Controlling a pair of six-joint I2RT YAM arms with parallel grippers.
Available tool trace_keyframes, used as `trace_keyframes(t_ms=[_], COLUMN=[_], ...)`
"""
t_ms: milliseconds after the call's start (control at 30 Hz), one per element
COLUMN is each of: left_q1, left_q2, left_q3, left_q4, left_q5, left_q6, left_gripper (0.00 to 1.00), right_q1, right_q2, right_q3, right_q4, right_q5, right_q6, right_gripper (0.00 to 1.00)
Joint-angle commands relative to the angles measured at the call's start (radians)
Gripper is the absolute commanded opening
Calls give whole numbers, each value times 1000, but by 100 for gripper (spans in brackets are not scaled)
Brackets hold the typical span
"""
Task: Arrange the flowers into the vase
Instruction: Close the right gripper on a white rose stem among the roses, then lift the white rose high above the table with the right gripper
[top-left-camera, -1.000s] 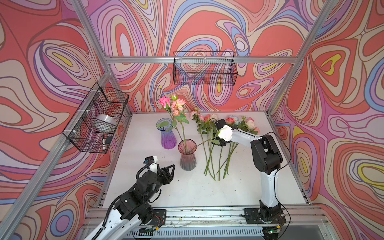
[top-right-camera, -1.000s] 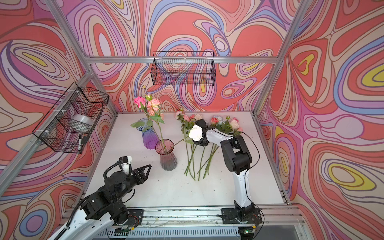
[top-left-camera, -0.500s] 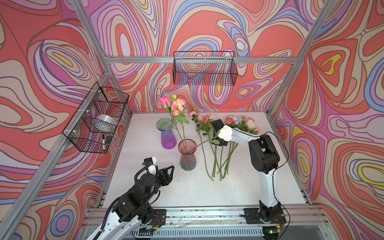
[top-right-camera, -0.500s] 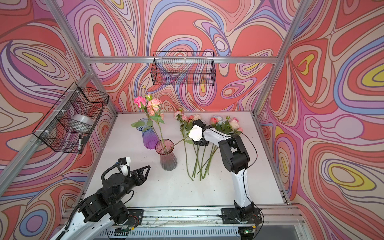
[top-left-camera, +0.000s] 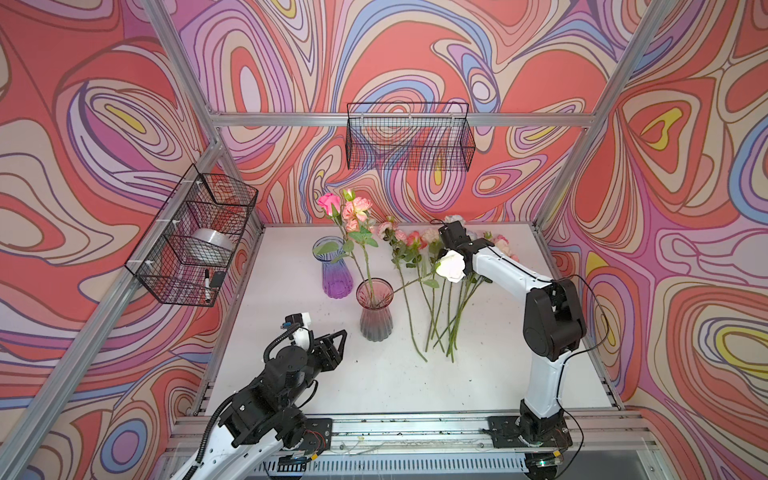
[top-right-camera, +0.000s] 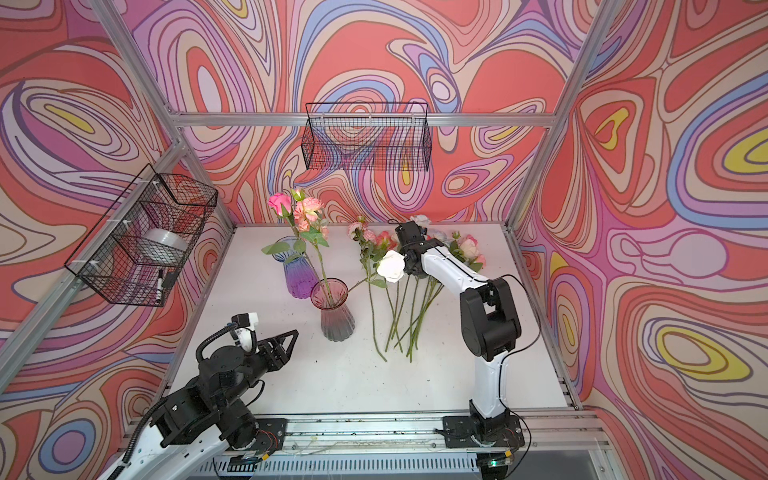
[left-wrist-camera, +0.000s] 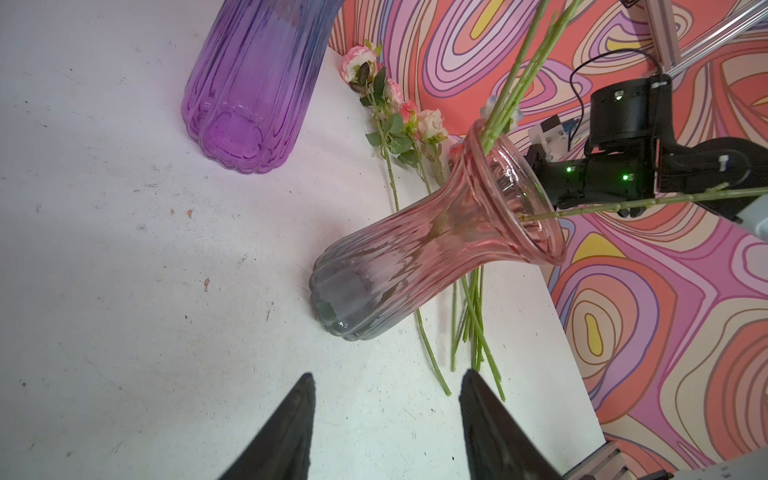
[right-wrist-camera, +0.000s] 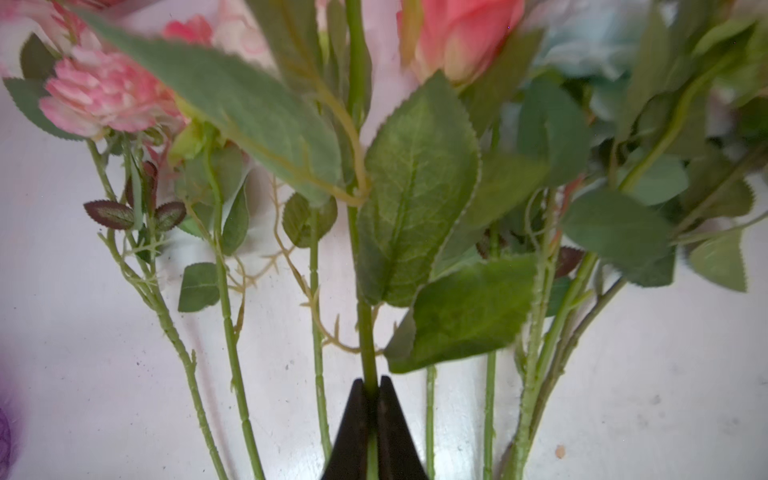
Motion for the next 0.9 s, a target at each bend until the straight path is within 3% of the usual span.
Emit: trace_keyframes(t_ms=[0,667,867], left_q1=[1,1,1], left_q2=[13,80,95], left_q3=[30,129,164], left_q4=[-18,-19,-23], left_q5=[-8,-48,-60], left_q6=[7,58,94], left_gripper=[56,57,57], right_q1=[-1,20,78], right_q2=[-32,-555,-693], right_q3=[-3,-301,-338], right_q4=[-35,405,492], right_q5=[122,-103,-125], right_q6=[-52,-74,-96], right_gripper=[0,0,0])
